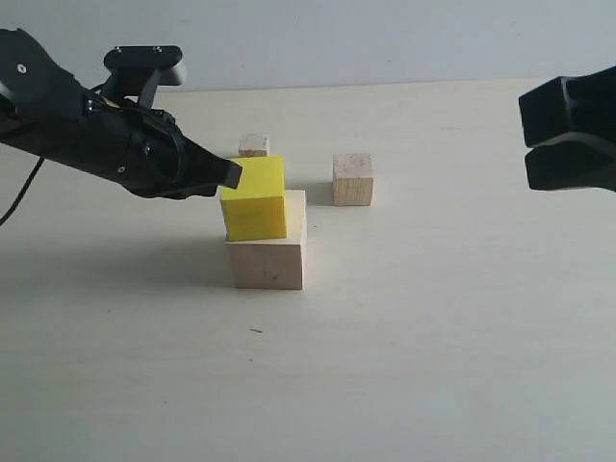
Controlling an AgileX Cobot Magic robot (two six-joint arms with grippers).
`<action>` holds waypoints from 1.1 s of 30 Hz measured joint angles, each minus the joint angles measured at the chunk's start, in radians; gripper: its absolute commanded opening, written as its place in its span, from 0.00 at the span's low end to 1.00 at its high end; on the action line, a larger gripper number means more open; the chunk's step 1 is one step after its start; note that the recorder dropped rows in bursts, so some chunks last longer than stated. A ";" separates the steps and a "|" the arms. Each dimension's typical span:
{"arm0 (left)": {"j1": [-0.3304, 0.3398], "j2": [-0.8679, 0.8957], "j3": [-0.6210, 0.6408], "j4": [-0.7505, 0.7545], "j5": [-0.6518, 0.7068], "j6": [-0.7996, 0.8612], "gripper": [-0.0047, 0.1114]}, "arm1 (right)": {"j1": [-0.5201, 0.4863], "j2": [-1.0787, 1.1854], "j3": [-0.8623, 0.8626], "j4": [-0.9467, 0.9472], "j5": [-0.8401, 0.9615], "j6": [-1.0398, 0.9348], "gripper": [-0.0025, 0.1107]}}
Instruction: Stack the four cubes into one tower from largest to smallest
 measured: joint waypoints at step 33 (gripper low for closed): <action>0.000 0.043 -0.065 -0.008 0.014 0.004 0.04 | 0.000 0.000 0.000 0.002 0.000 0.000 0.02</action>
